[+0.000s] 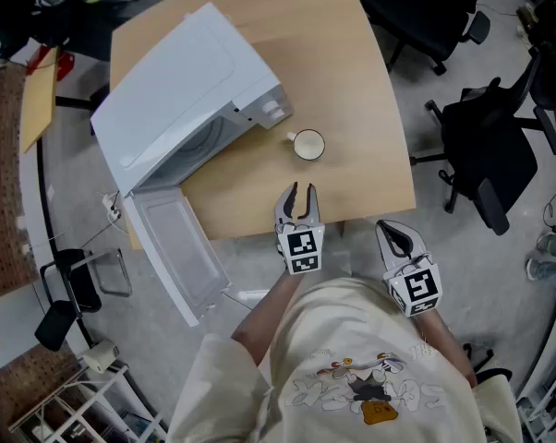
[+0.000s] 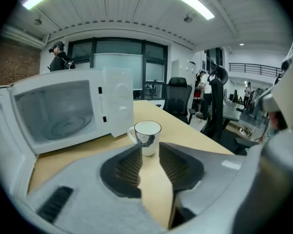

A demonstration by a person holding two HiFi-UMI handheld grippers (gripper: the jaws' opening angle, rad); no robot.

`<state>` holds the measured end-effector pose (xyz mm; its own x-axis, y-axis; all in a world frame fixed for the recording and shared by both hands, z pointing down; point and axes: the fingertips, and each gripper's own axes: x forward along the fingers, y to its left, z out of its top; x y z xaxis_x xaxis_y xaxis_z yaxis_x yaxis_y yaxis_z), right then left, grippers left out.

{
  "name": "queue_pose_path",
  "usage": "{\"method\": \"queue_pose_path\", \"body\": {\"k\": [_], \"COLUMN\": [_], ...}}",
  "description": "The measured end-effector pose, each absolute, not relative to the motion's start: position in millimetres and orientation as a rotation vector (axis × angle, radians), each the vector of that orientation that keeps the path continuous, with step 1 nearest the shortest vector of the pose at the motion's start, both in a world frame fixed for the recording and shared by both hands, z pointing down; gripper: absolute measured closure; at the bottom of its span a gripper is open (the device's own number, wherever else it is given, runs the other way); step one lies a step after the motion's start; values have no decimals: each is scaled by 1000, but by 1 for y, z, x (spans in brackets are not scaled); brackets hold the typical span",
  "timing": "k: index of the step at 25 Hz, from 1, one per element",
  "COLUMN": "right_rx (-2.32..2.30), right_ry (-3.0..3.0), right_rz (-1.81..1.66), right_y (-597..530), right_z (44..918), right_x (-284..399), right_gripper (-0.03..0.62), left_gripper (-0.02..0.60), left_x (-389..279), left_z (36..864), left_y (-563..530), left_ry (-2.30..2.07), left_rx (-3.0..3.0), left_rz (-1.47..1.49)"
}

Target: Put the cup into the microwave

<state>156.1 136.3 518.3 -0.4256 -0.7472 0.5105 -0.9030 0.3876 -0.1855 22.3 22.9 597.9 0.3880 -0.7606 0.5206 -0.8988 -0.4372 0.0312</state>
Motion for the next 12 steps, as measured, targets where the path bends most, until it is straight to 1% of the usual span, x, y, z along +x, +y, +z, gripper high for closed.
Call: {"method": "queue_pose_path", "body": {"k": [2,7,12], "right_rx": [1468,1475,1441], "right_ry": [-2309,-2318,-2362], "right_rz": [637,639,623], "right_y": [145,173,182], "right_z": [515,510,509], "right_x": [137,82,54], "right_gripper": [589,589,589], "left_gripper": [574,577,576], "left_x": [-1,-54,-61], "left_z": [572,531,522], "left_y": [60,154,188], "left_ry": [-1414,-1300,-1257], "left_rx": [2306,2196,2206], "left_rz": [632,654,570]}}
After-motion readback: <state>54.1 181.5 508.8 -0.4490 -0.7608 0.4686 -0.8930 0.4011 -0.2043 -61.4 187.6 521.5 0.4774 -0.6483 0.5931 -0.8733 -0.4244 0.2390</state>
